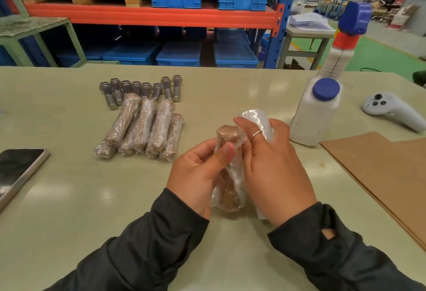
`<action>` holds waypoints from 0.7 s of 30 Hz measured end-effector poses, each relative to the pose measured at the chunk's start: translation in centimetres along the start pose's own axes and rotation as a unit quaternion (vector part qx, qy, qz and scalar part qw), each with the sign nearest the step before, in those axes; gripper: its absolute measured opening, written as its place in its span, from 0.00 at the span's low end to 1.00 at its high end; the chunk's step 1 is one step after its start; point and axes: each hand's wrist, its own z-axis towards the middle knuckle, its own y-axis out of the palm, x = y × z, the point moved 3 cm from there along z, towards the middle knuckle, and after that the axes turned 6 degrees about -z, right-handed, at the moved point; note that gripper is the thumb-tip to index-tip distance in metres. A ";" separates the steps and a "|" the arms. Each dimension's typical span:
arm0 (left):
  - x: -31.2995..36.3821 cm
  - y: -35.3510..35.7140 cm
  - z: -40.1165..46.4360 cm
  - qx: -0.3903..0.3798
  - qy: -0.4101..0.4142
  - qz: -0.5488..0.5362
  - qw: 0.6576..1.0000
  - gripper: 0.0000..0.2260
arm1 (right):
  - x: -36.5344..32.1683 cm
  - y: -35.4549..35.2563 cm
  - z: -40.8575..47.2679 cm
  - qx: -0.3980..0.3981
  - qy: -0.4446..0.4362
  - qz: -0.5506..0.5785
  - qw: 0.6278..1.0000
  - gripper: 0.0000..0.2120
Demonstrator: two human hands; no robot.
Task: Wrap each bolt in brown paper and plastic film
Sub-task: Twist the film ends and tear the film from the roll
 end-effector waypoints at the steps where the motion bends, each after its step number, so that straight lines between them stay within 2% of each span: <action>1: -0.2 0.1 -0.1 -0.005 0.013 0.009 1.000 0.20 | -0.1 0.1 -0.1 0.003 0.004 -0.015 1.000 0.20; 6: -1.5 0.3 -0.3 0.006 0.037 0.114 0.993 0.22 | -0.5 0.2 -0.5 0.024 -0.006 -0.030 0.999 0.23; 9: -1.9 0.8 -0.5 -0.032 0.009 0.154 0.987 0.21 | -0.6 0.1 -0.5 0.025 0.009 -0.042 0.999 0.33; 11: -2.3 0.8 -0.3 -0.052 -0.016 0.116 0.992 0.18 | -0.6 0.1 -0.3 0.025 0.023 -0.037 0.999 0.38; 13: -2.4 0.6 0.0 -0.044 -0.030 0.040 0.998 0.14 | -0.3 0.2 -0.1 0.025 0.036 0.010 0.999 0.37; 16: -2.4 0.0 0.3 -0.018 -0.016 0.005 1.000 0.16 | 0.7 0.0 0.6 -0.011 0.094 0.178 0.980 0.38; 18: -2.3 -0.2 0.5 -0.004 -0.004 0.019 1.000 0.20 | 1.6 -0.4 1.0 -0.053 0.138 0.256 0.955 0.36; 20: -2.2 -0.6 0.8 0.031 -0.008 0.023 0.999 0.26 | 2.2 -0.4 1.2 -0.087 0.142 0.288 0.943 0.24; 21: -2.2 -0.8 1.0 0.045 -0.011 0.020 0.999 0.25 | 2.3 -0.2 1.1 -0.096 0.144 0.300 0.938 0.19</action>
